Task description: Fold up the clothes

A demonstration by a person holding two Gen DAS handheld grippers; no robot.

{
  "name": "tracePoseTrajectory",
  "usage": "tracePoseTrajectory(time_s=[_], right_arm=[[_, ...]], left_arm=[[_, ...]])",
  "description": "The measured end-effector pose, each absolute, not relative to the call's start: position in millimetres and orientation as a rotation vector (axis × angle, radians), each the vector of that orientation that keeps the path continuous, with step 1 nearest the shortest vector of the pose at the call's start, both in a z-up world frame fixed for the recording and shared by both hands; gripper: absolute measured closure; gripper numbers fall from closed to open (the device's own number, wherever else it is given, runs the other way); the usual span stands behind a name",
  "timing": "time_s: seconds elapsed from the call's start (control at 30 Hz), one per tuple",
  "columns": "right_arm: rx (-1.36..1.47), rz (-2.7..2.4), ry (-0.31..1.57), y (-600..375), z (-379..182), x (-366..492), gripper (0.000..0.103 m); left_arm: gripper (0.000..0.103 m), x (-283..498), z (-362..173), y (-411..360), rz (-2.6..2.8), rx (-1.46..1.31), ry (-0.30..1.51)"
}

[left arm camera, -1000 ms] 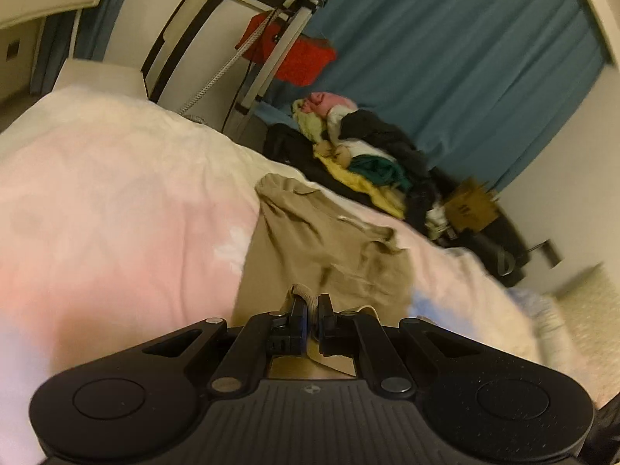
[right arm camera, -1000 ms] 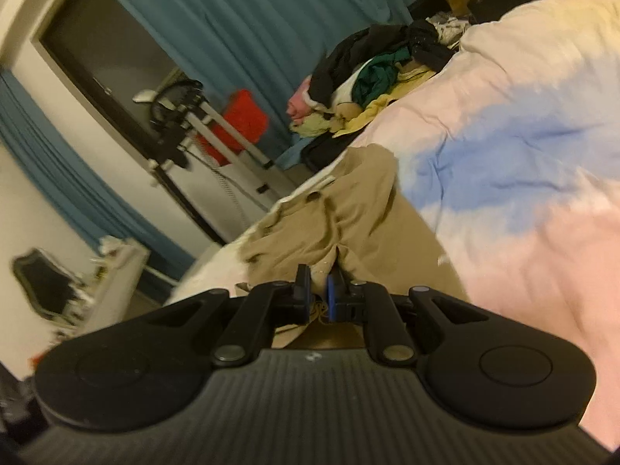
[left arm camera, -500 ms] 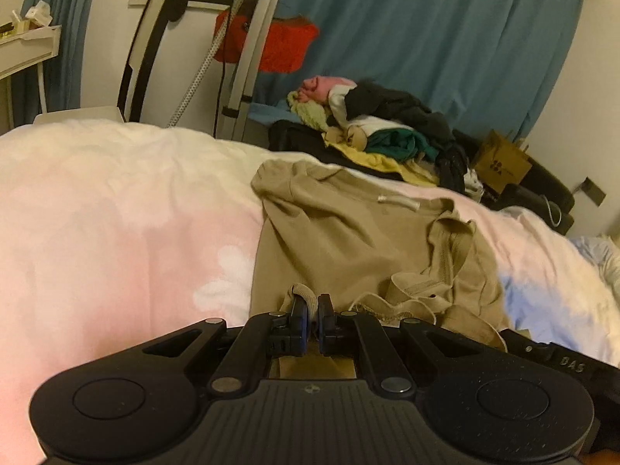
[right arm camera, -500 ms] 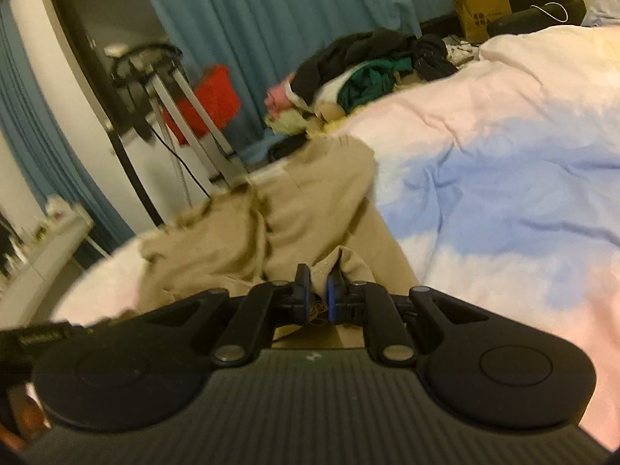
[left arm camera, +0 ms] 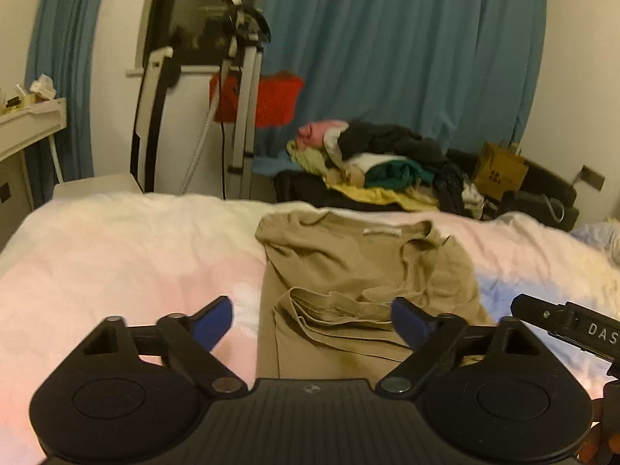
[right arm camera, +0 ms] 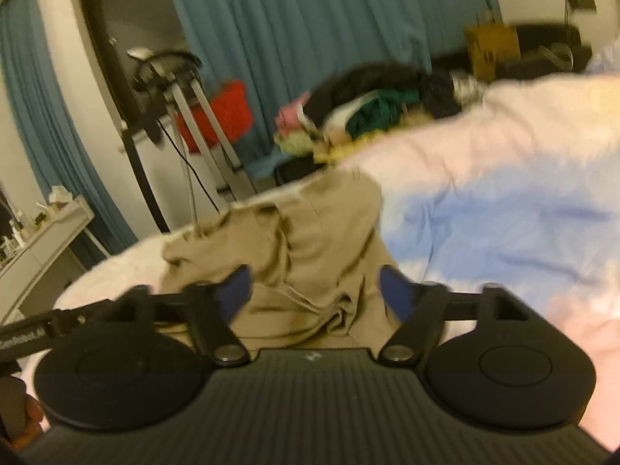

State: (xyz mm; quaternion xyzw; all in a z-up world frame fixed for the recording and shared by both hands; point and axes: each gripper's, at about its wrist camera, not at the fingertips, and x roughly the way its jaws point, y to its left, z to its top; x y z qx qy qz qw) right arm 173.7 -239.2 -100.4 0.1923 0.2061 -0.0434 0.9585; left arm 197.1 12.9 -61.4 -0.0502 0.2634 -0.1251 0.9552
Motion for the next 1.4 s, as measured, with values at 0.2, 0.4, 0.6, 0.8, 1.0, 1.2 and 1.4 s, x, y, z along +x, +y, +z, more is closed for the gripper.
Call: tracePoseTrajectory(time_s=[0.2,0.4,0.6,0.8,1.0,1.2,1.4], right_arm=[[0.33,-0.065,0.389,-227,-77,124,0.02],[0.303,-0.051,0.381,-216,-71,84,0.02],[0.282,-0.074,0.345,-213,-66,62,0.02],[0.312,-0.086,0.339,-220,-67,62,0.02],[0.32,-0.096,0.35,-222,-69,64,0.02],[0.331,-0.103,0.387,-221,-75,68,0.02],[0.395,-0.126,0.433,-227,-85,69,0.02]], left_arm=[[0.001,143,-40,12,-0.284,-0.027,0.481],[0.0,96,-33,17,-0.315,0.001,0.458],[0.0,67,-49,19,-0.325,0.054,0.483],[0.0,74,-53,22,-0.303,0.017,0.503],[0.0,83,-63,22,-0.299,-0.014,0.568],[0.0,84,-65,19,-0.304,-0.006,0.577],[0.0,94,-77,19,-0.353,-0.092,0.692]])
